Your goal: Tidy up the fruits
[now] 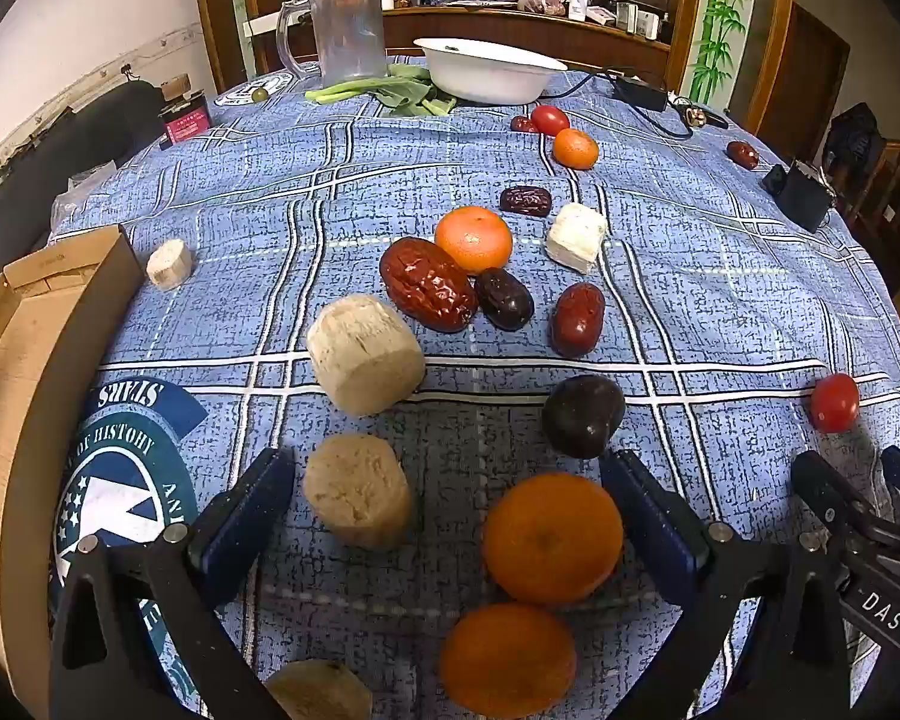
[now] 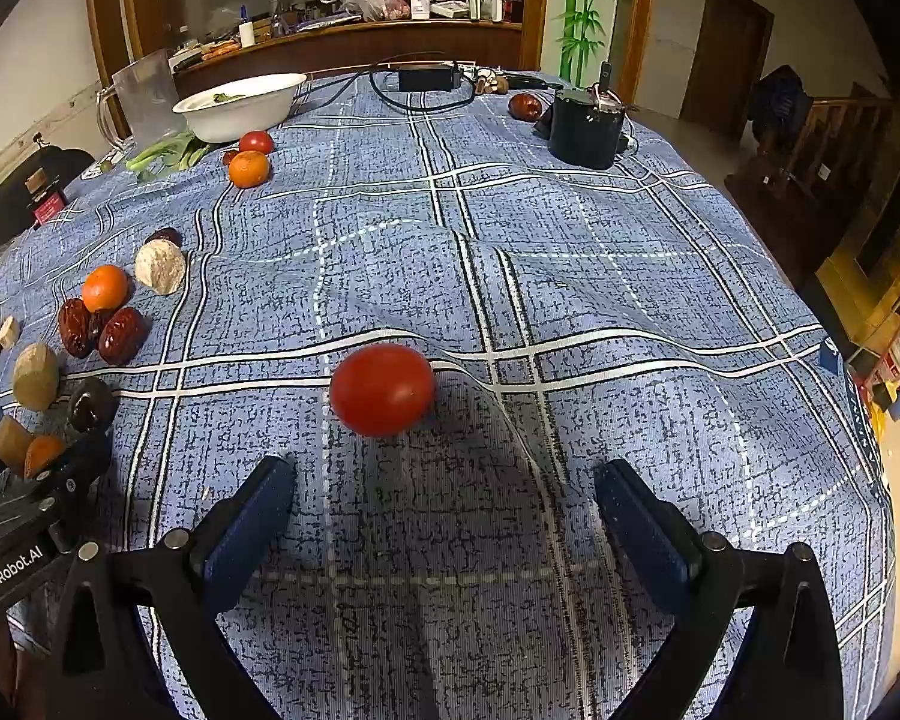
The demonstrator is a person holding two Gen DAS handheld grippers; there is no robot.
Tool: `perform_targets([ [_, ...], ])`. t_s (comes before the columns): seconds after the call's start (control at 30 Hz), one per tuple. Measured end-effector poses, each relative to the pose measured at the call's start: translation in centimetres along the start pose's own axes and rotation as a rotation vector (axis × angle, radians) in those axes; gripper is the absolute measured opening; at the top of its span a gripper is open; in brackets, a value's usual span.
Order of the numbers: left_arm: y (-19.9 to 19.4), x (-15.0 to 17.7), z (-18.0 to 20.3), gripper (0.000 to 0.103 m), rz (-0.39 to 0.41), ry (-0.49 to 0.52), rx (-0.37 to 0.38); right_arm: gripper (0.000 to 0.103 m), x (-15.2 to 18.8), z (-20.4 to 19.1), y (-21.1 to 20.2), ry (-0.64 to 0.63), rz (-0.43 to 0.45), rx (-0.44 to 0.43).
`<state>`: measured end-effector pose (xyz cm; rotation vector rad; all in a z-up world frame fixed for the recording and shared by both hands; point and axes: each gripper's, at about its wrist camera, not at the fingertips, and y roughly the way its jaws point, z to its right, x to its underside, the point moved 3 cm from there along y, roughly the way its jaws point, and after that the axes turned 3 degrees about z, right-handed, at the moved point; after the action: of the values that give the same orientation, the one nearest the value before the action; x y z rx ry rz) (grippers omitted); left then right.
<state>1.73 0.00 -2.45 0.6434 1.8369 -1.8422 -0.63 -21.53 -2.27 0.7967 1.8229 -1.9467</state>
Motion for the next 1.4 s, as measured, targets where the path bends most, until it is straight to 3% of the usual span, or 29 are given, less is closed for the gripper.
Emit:
perform_targets([
  [0.83, 0.0, 0.0, 0.0, 0.103, -0.005, 0.004, 0.001, 0.102, 0.0, 0.0, 0.0, 0.001, -0.001, -0.001],
  [1.1, -0.5, 0.2, 0.1, 0.103, -0.074, 0.095, 0.068, 0.102, -0.1, -0.4, 0.0, 0.018, -0.059, 0.004],
  [1.17, -0.8, 0.5, 0.2, 0.100, -0.084, 0.120, 0.096, 0.102, 0.1, -0.1, -0.2, 0.019, -0.067, 0.009],
  [1.23, -1.9, 0.7, -0.3, 0.080, -0.065, 0.116, 0.144, 0.102, 0.3, 0.3, -0.2, 0.018, -0.068, 0.007],
  [1.3, -3.8, 0.7, -1.0, 0.077, -0.026, 0.101, 0.188, 0.102, 0.0, 0.0, -0.1, 0.019, -0.070, 0.007],
  [1.4, -7.6, 0.7, -2.5, 0.077, 0.086, 0.091, 0.187, 0.102, -0.1, 0.3, -0.6, 0.082, -0.061, 0.004],
])
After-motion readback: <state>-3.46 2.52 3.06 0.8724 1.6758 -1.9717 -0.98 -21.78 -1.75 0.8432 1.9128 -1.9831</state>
